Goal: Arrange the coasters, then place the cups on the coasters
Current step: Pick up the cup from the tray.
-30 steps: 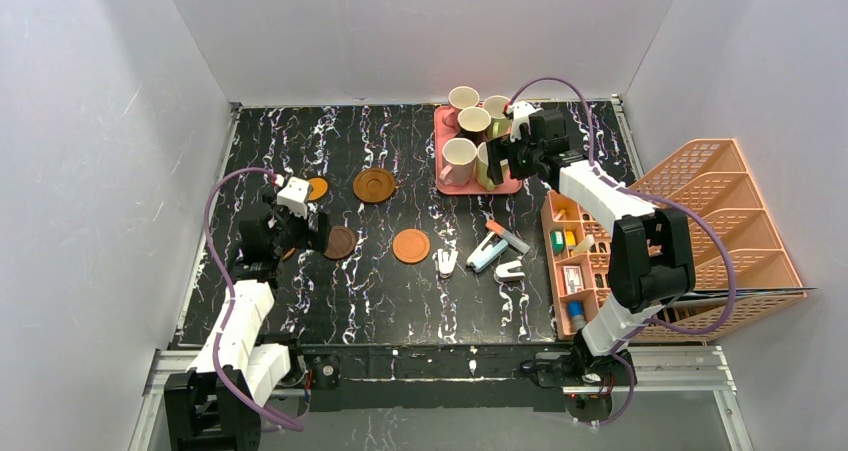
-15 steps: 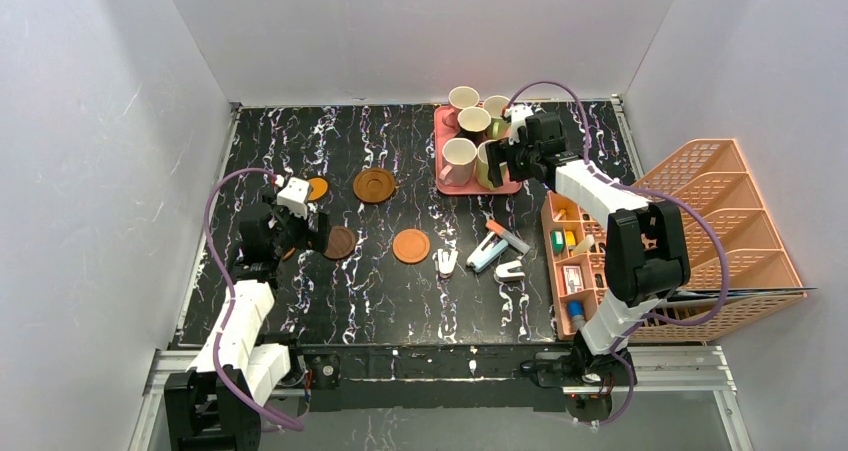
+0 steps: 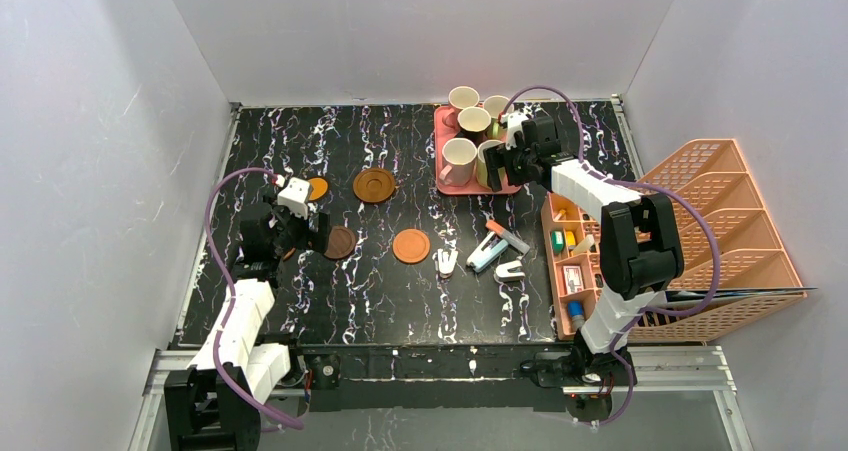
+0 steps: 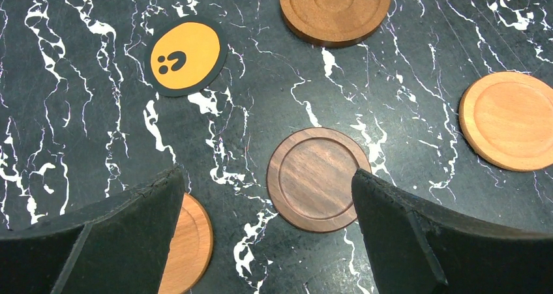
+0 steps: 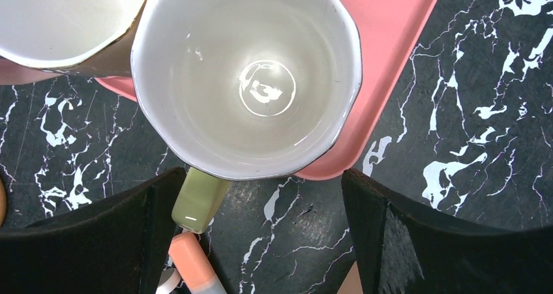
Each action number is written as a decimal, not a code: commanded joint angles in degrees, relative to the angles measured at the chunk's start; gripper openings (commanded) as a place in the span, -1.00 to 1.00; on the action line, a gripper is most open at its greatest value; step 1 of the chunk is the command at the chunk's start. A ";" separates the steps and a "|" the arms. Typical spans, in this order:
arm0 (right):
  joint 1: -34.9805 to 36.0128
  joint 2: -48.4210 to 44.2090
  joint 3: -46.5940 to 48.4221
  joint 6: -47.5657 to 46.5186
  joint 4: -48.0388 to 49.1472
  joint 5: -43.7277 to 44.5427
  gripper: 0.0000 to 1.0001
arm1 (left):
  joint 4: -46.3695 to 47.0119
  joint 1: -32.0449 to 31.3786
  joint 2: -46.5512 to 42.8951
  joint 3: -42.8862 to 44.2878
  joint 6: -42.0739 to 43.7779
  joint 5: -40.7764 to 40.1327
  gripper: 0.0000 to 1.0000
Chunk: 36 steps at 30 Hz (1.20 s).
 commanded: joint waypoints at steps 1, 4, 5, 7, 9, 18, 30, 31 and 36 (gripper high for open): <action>0.17 -0.75 0.85 -0.90 1.35 0.16 0.94 | 0.97 0.34 -0.73 -0.13 0.50 0.40 0.96; 0.20 -0.38 0.92 -1.08 1.40 0.14 0.89 | 0.84 0.34 -1.10 -0.13 0.57 0.21 0.96; 0.17 -0.18 0.93 -1.20 1.29 -0.04 0.87 | 1.37 0.34 -1.21 -0.43 0.57 0.17 0.96; 0.17 -0.15 0.69 -1.58 1.30 -0.04 0.85 | 1.93 0.34 -0.83 -0.55 0.52 0.44 0.96; 0.17 -0.34 0.43 -1.79 1.72 0.15 0.82 | 0.88 0.34 -0.18 0.11 0.79 0.39 0.96; 0.13 -1.02 0.20 -2.14 2.01 -0.43 0.55 | 1.38 0.34 -1.22 -0.54 0.81 0.30 0.96; 0.17 -1.84 0.14 -2.85 2.18 -0.19 0.04 | 1.19 0.34 -1.13 -0.42 0.98 0.40 0.96; 0.17 -1.88 0.14 -2.91 2.13 -0.31 -0.02 | 1.41 0.34 -1.14 -0.55 0.98 0.37 0.96; 0.16 -1.93 0.08 -3.11 2.47 -0.49 -0.25 | 0.97 0.34 -1.02 -0.34 1.07 0.48 0.96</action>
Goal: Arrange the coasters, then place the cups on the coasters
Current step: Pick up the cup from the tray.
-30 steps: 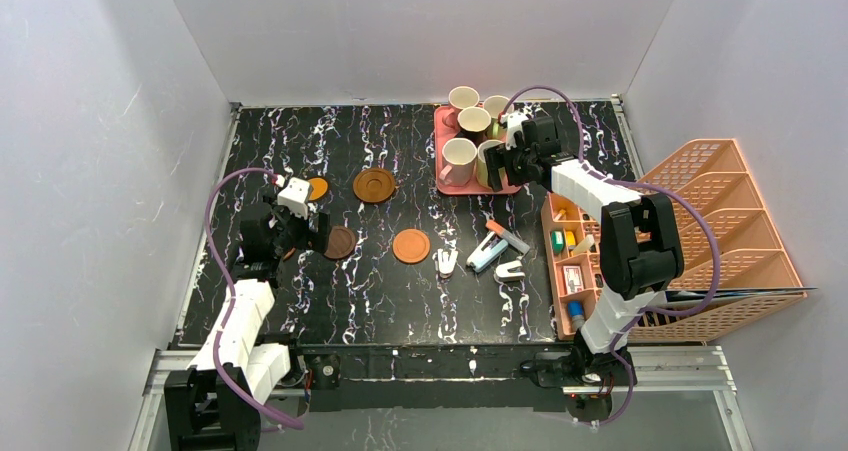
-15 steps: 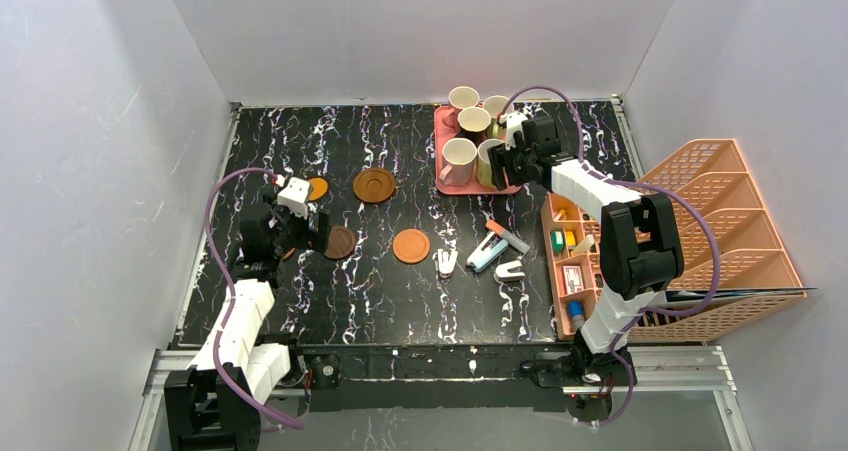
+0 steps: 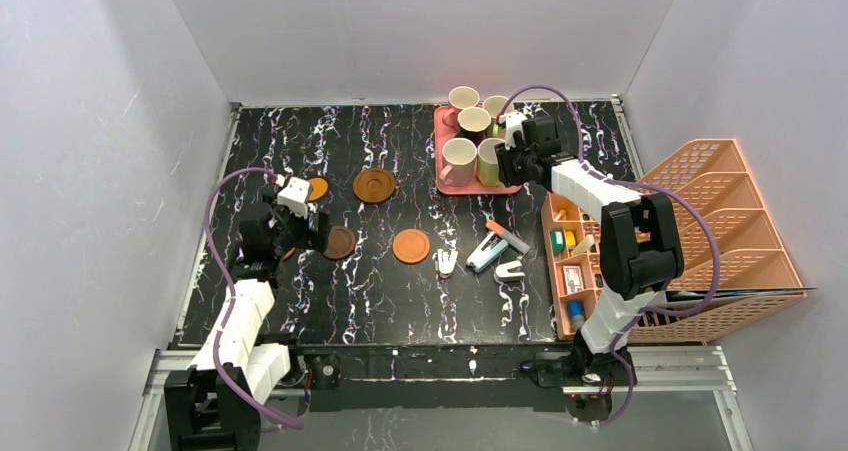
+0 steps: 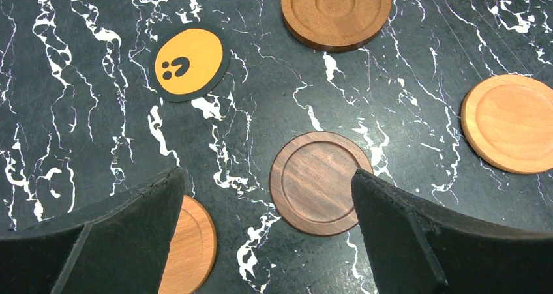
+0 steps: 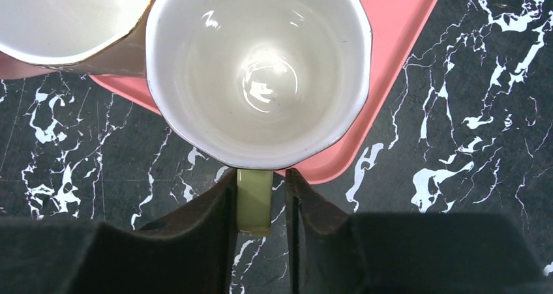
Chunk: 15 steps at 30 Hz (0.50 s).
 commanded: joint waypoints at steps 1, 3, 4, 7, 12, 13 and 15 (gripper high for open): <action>0.17 -1.83 0.26 -0.45 1.80 -0.49 -0.28 | 0.65 0.34 -1.04 -0.53 0.61 0.57 0.96; 0.17 -1.83 0.33 -0.76 1.38 -0.84 -0.42 | 0.81 0.33 -0.78 -0.46 0.61 0.77 0.96; 0.17 -2.00 0.34 -0.92 1.37 -0.78 -0.53 | 0.47 0.34 -0.50 -0.26 0.61 0.83 0.96; 0.17 -2.86 0.17 -0.91 1.59 -0.95 -0.81 | 0.59 0.34 -0.27 -0.26 0.61 0.83 0.96; 0.14 -4.49 -0.51 -0.94 2.03 -1.60 -0.97 | 0.37 0.34 -0.33 -0.18 0.61 0.62 0.96; 0.16 -4.67 -0.58 -0.93 1.98 -1.76 -0.97 | 0.71 0.34 -0.42 -0.31 0.57 0.60 0.96; 0.17 -5.03 -0.67 -1.04 1.89 -1.86 -0.97 | 0.70 0.34 -0.21 -0.29 0.53 0.82 0.96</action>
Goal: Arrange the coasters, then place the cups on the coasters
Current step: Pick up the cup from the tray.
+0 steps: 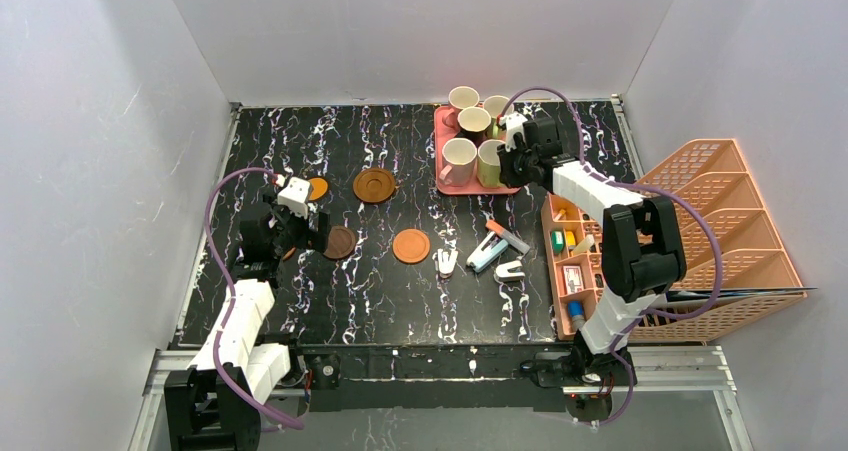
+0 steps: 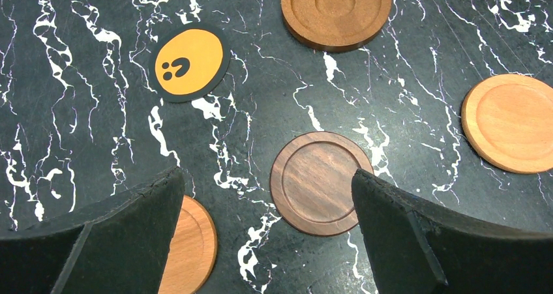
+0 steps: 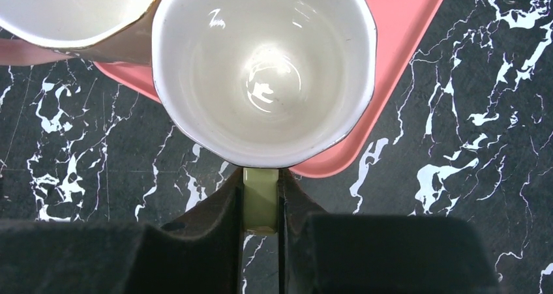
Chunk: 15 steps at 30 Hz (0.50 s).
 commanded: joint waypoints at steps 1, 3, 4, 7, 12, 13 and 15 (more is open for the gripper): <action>0.17 -4.31 0.01 -0.50 2.03 -1.12 -0.97 | 0.21 0.34 -0.10 -0.07 0.39 0.79 0.96; 0.17 -4.74 -0.19 -0.59 2.32 -1.32 -0.97 | 0.15 0.34 -0.27 -0.06 0.42 0.72 0.96; 0.17 -4.80 -0.20 -0.58 2.24 -1.39 -0.97 | 0.43 0.29 -0.45 -0.27 0.42 0.72 0.96; 0.17 -5.12 -0.35 -0.80 2.25 -1.34 -0.97 | 0.28 0.34 -0.57 -0.24 0.48 0.75 0.96; 0.09 -5.82 -0.58 -0.94 2.37 -1.32 -0.97 | 0.64 0.34 -1.23 -0.63 0.50 0.77 0.96; 0.05 -5.99 -0.67 -0.97 2.40 -1.34 -0.97 | 0.46 0.34 -1.11 -0.54 0.50 0.72 0.96; 0.08 -6.26 -0.81 -0.97 2.64 -1.32 -0.97 | -0.04 0.34 -1.05 -0.26 0.50 0.62 0.96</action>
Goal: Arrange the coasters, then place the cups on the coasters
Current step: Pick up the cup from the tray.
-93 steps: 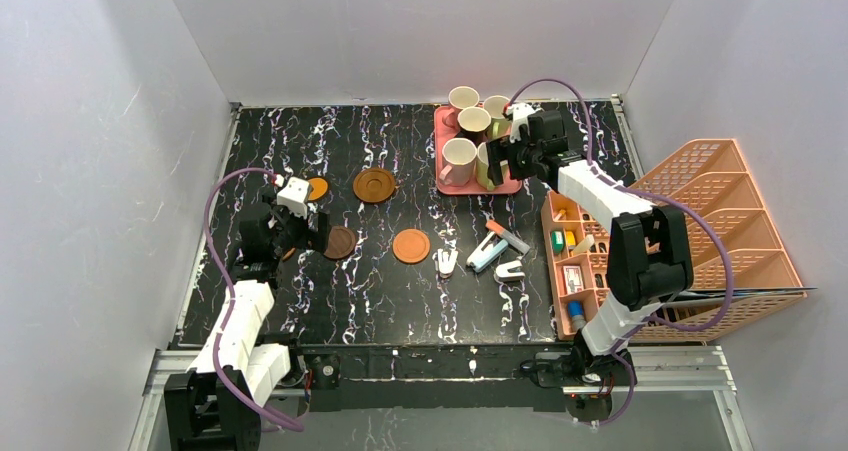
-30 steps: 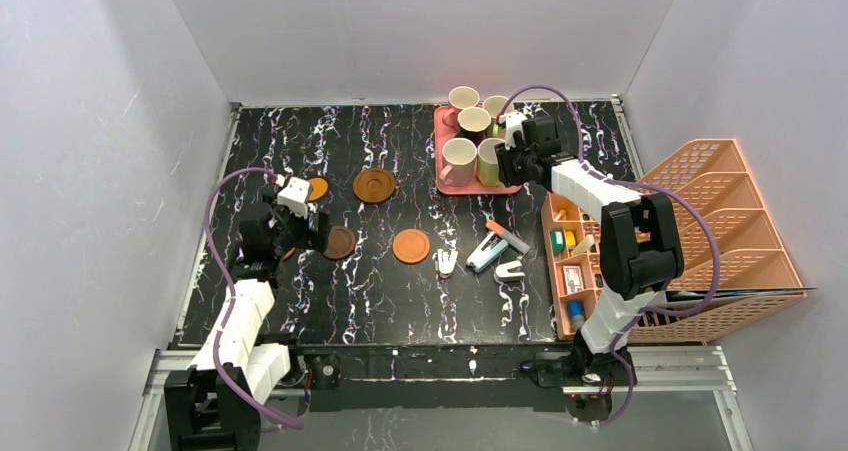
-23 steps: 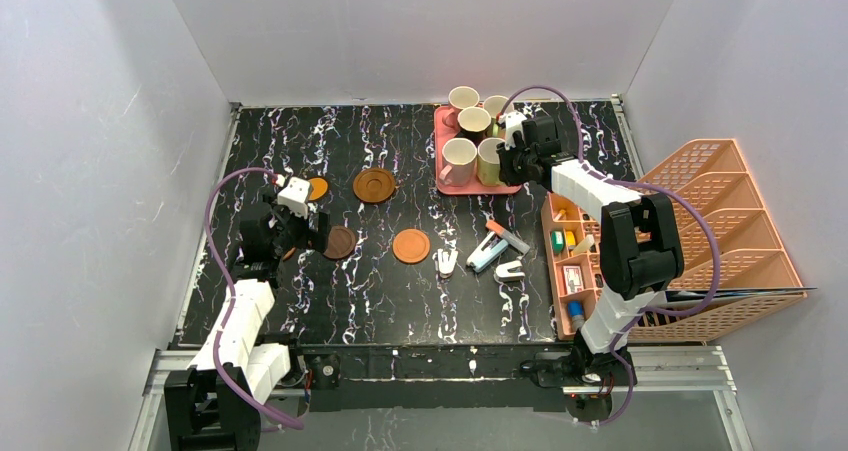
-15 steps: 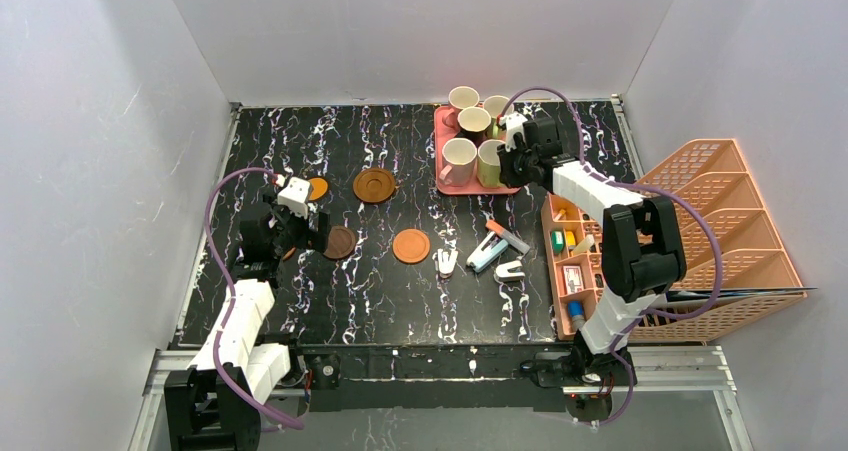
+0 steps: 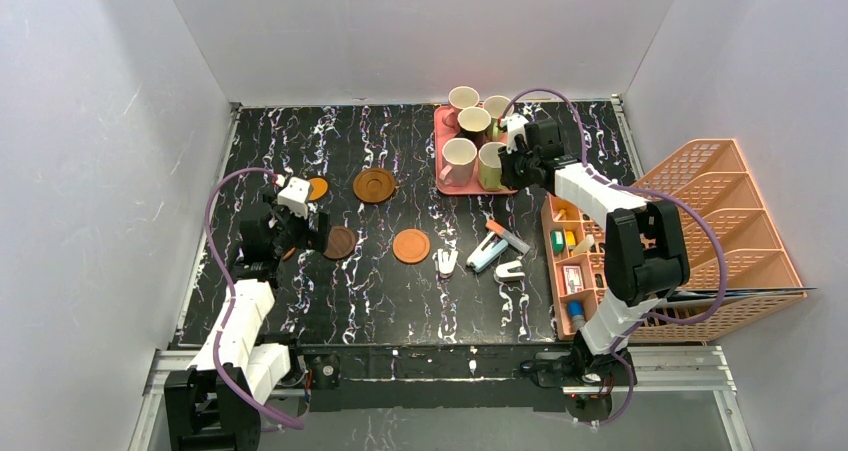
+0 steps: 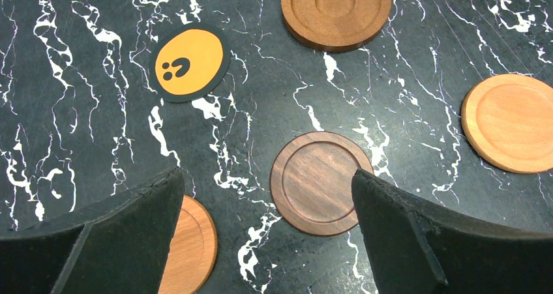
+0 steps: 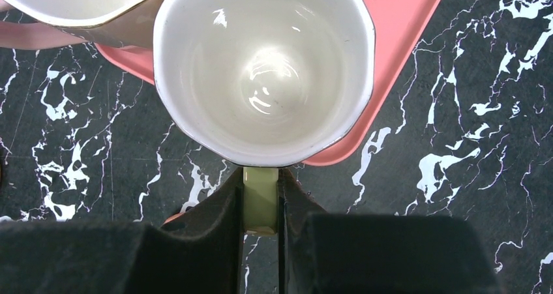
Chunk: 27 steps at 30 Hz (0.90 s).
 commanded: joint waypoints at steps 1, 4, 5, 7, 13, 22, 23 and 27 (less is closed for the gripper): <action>0.01 -4.52 0.35 -0.76 3.74 -1.03 -0.97 | 0.15 0.34 -1.05 -0.36 0.48 0.64 0.96; 0.05 -4.72 0.22 -0.81 3.70 -1.12 -0.97 | 0.67 0.34 -0.71 -0.50 0.48 0.75 0.96; 0.01 -4.86 0.22 -0.82 3.76 -1.12 -0.97 | 0.11 0.34 -0.58 -0.21 0.48 0.76 0.96; -0.03 -5.00 0.28 -0.83 3.75 -1.29 -0.97 | 0.04 0.34 -0.83 -0.20 0.48 0.43 0.96; -0.10 -5.19 0.12 -0.91 3.91 -1.28 -0.97 | 0.07 0.33 -0.88 -0.30 0.52 0.50 0.96; -0.09 -5.18 0.23 -0.76 3.85 -1.49 -0.97 | 0.65 0.34 -1.46 -0.68 0.57 0.34 0.96; -0.13 -5.18 0.18 -0.71 3.83 -1.49 -0.97 | 0.62 0.34 -1.45 -0.65 0.57 0.33 0.96; -0.12 -5.41 0.17 -0.72 3.80 -1.07 -0.97 | 0.30 0.34 -1.25 -0.43 0.48 0.32 0.96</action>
